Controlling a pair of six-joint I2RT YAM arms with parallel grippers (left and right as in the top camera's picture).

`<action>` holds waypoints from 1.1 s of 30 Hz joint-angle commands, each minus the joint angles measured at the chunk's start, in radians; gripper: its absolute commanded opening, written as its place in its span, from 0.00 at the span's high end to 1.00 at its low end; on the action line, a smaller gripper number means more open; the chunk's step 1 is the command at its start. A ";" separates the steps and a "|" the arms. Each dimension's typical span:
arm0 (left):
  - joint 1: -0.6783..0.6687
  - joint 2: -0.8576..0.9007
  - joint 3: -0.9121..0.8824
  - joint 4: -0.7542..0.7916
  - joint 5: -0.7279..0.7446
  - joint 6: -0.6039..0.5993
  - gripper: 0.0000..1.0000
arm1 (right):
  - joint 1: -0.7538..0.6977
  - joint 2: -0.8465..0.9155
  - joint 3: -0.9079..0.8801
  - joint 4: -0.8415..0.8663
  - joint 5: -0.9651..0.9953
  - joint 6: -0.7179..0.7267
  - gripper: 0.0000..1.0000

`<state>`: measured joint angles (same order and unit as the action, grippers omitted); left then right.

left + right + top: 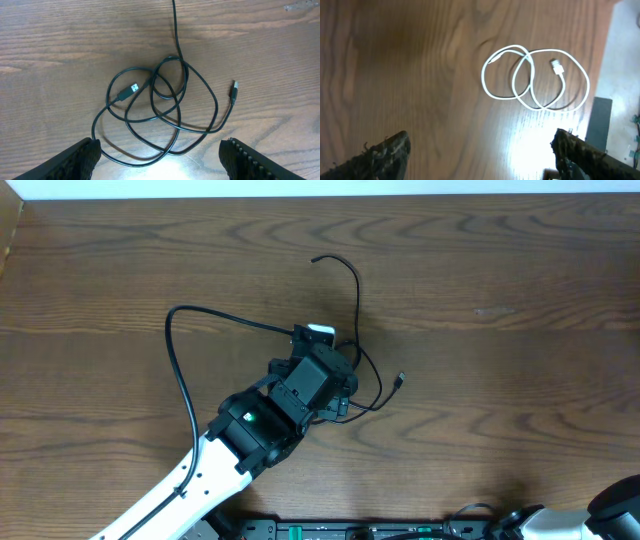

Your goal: Untangle cables

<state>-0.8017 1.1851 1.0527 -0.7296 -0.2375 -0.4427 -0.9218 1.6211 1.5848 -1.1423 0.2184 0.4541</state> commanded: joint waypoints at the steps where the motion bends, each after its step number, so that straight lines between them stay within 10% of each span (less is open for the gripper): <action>1: -0.003 -0.005 -0.004 0.002 0.000 0.031 0.19 | 0.010 -0.005 0.010 -0.003 0.063 0.055 0.03; 16: 0.000 -0.144 -0.003 0.159 -0.253 0.063 0.19 | 0.168 -0.008 0.010 0.070 -0.358 -0.046 0.01; 33: 0.000 -0.411 -0.003 0.084 -0.359 0.064 0.19 | 0.366 -0.270 -0.014 0.096 -0.369 -0.283 0.01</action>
<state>-0.8013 0.8314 1.0527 -0.6235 -0.5602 -0.3775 -0.5915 1.4273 1.5841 -1.0588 -0.1421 0.2779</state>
